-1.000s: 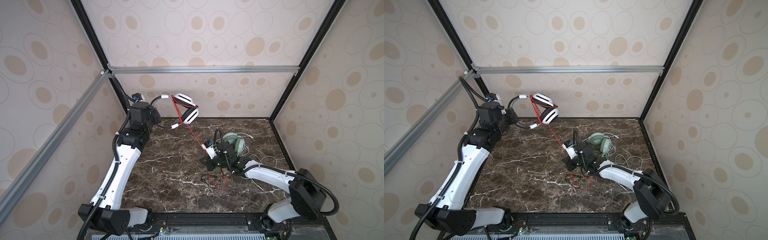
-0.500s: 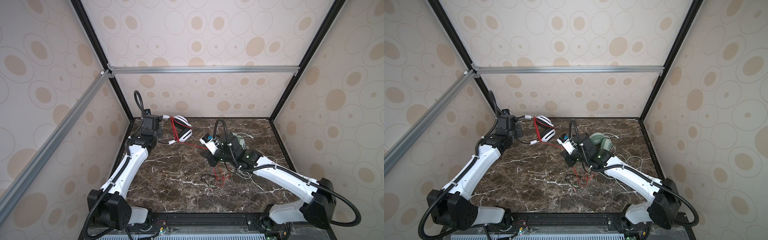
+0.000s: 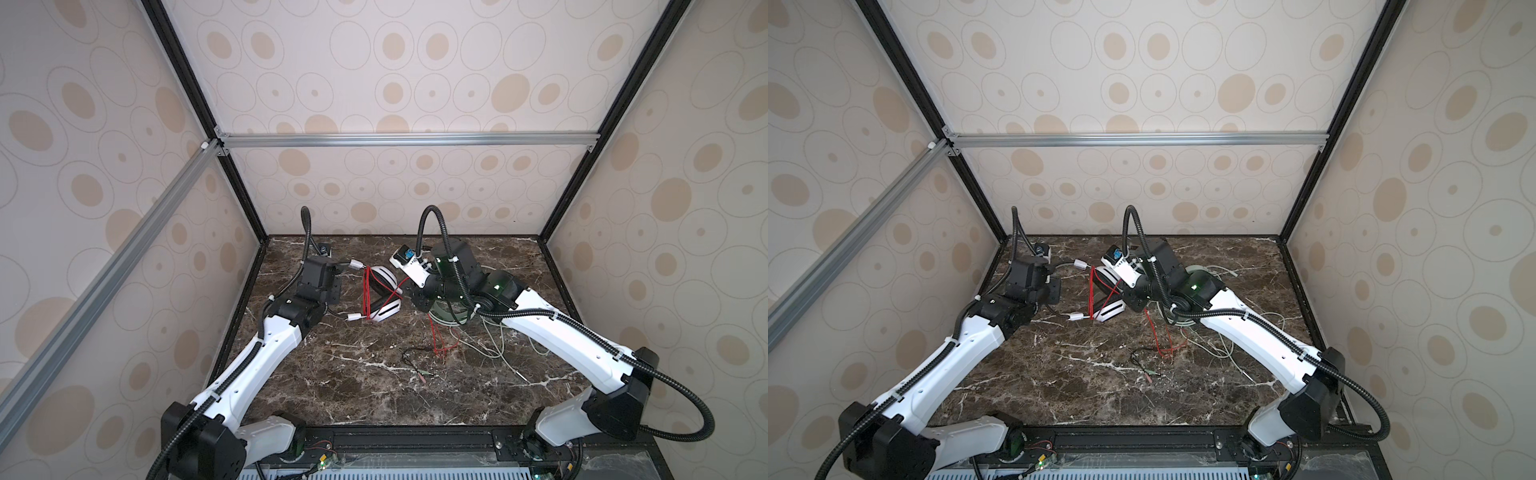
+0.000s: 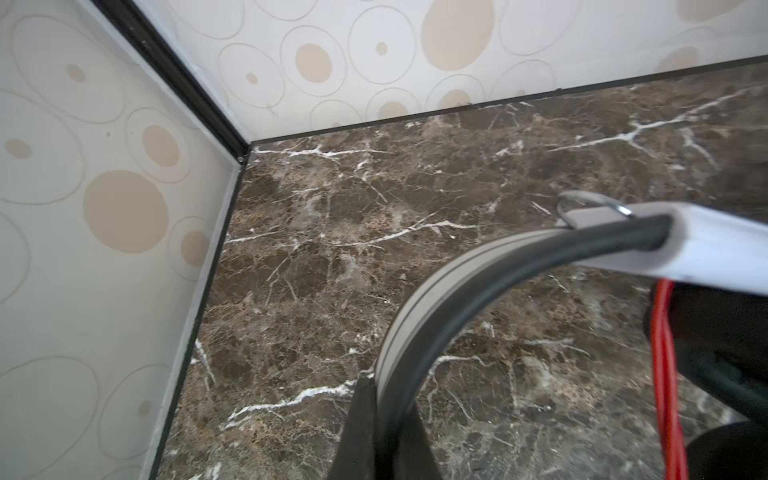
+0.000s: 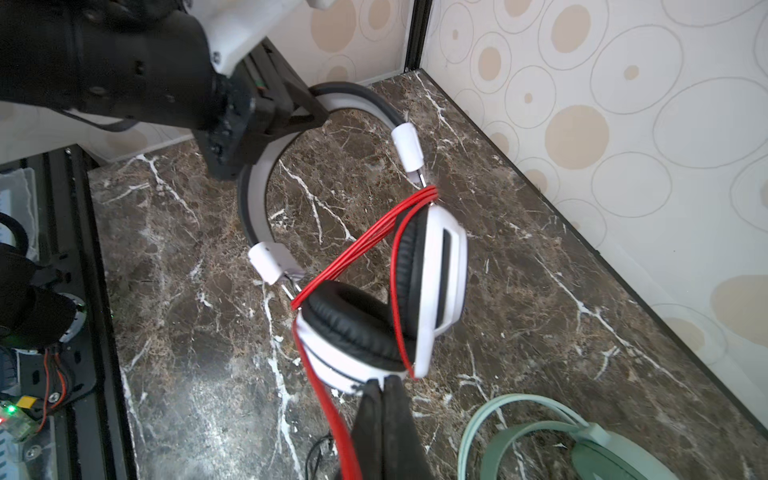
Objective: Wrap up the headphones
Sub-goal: 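Loop red cable around white earcups with the right gripper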
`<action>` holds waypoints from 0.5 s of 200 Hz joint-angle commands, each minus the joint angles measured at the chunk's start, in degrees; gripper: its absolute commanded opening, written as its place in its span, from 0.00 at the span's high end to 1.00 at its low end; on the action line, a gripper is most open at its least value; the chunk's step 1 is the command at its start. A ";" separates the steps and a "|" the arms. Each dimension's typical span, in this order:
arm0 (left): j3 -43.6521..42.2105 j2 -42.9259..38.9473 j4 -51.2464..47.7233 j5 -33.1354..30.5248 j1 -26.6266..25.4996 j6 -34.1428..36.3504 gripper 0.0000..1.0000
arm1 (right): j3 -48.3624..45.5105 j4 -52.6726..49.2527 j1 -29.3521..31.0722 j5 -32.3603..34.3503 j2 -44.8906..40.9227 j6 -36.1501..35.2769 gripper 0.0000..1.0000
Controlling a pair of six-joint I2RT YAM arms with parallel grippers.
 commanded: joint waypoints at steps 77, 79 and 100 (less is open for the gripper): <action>-3.04 -11.11 -1.19 33.50 -1.07 2.45 1.00 | 7.58 -3.35 -0.48 3.95 6.03 -7.38 0.93; -3.07 -11.28 -1.18 33.70 -1.07 2.31 1.00 | 7.67 -3.25 -0.66 3.94 6.12 -7.10 0.93; -2.99 -12.63 -0.97 35.80 -1.16 0.90 1.00 | 6.86 -1.15 -3.03 2.93 7.10 -2.75 0.93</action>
